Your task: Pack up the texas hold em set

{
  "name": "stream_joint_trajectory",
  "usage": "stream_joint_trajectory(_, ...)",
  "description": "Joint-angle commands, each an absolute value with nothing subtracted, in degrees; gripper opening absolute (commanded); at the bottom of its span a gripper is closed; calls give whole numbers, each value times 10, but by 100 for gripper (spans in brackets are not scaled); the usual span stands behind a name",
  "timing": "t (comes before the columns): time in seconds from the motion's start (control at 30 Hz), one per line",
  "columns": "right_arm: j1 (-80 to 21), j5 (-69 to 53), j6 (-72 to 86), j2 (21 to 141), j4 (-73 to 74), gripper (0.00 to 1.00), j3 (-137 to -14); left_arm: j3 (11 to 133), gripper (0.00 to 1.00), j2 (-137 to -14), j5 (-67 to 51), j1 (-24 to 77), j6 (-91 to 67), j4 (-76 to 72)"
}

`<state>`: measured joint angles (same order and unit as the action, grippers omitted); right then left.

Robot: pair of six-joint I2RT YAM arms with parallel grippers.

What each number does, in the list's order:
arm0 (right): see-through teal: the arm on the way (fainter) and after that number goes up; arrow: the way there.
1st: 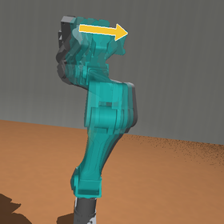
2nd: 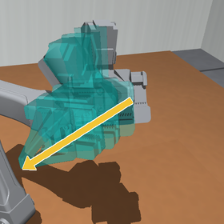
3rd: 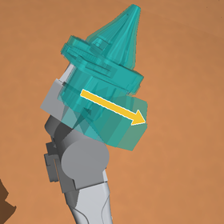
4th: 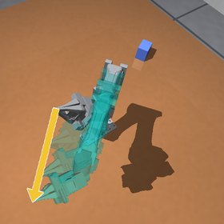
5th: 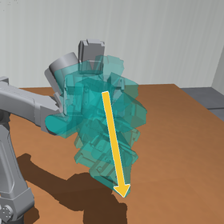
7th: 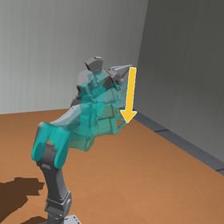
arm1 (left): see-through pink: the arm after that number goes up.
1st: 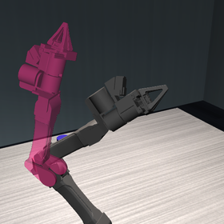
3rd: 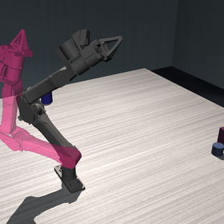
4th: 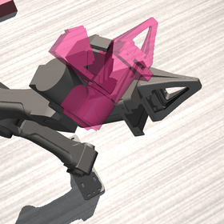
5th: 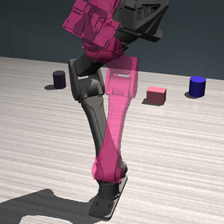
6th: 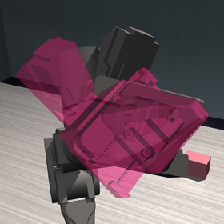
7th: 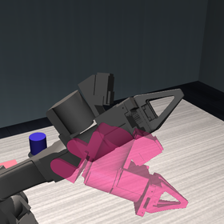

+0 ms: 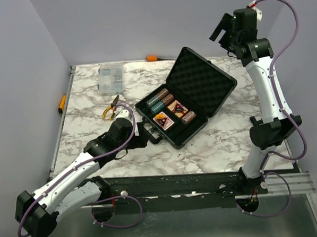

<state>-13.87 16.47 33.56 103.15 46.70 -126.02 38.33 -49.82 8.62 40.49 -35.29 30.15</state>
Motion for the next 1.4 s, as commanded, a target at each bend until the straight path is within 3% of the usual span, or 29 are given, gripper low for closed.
stream_joint_trajectory(0.0,-106,134,365,1066,489,97,-1305,365,86,-500,80,403,-371,307)
stream_joint_trajectory(0.47,-56,104,377,1143,485,97,-1336,340,86,-565,42,402,-367,265)
stream_joint_trajectory(1.0,-4,22,372,1235,530,89,-1382,327,76,-637,4,402,-328,213)
stream_joint_trajectory(1.23,13,4,365,1268,558,80,-1383,324,71,-668,1,402,-327,190)
stream_joint_trajectory(1.37,15,-23,364,1290,566,68,-1390,329,69,-687,-18,402,-324,179)
